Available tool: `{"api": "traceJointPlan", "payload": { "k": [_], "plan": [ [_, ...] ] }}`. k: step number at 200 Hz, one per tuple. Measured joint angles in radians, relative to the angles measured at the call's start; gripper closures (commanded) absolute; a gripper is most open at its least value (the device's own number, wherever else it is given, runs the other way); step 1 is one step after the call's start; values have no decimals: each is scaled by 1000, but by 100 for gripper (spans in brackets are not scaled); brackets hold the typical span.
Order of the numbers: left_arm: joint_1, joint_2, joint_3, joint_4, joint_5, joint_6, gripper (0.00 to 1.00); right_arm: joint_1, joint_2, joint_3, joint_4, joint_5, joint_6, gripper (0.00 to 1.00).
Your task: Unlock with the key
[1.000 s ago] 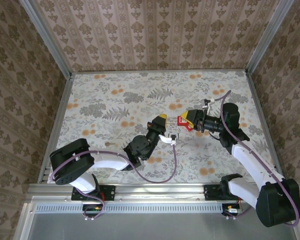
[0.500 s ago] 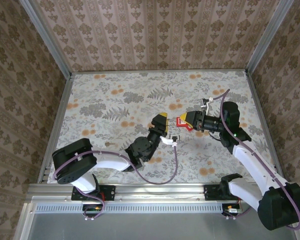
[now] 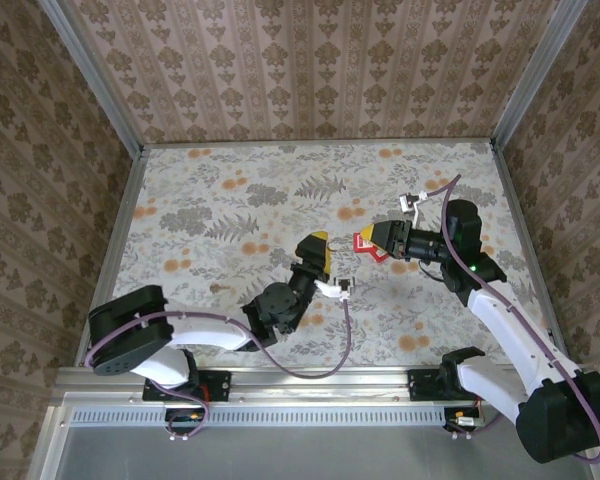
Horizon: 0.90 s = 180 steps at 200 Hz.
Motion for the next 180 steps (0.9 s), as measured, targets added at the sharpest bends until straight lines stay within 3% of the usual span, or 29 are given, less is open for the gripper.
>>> {"api": "traceJointPlan", "payload": {
  "k": [29,52,76,123,180],
  "plan": [
    [-24,-141,2,-178,-12,-95,59,5,-5,9,-16,3,-39,83],
    [-23,-279,35,-418,-6,-232,58,5,-7,11,-31,8,-68,83],
    [2,-421,101,-677,57,-459,58,7,-8,11,-39,22,-97,83],
    [230,-501,302,-1096,413,-922,60,10,-10,11,-39,25,-131,83],
    [435,-380,348,-1261,875,-1209,55,18,-38,11,-56,25,-202,84]
  ]
}}
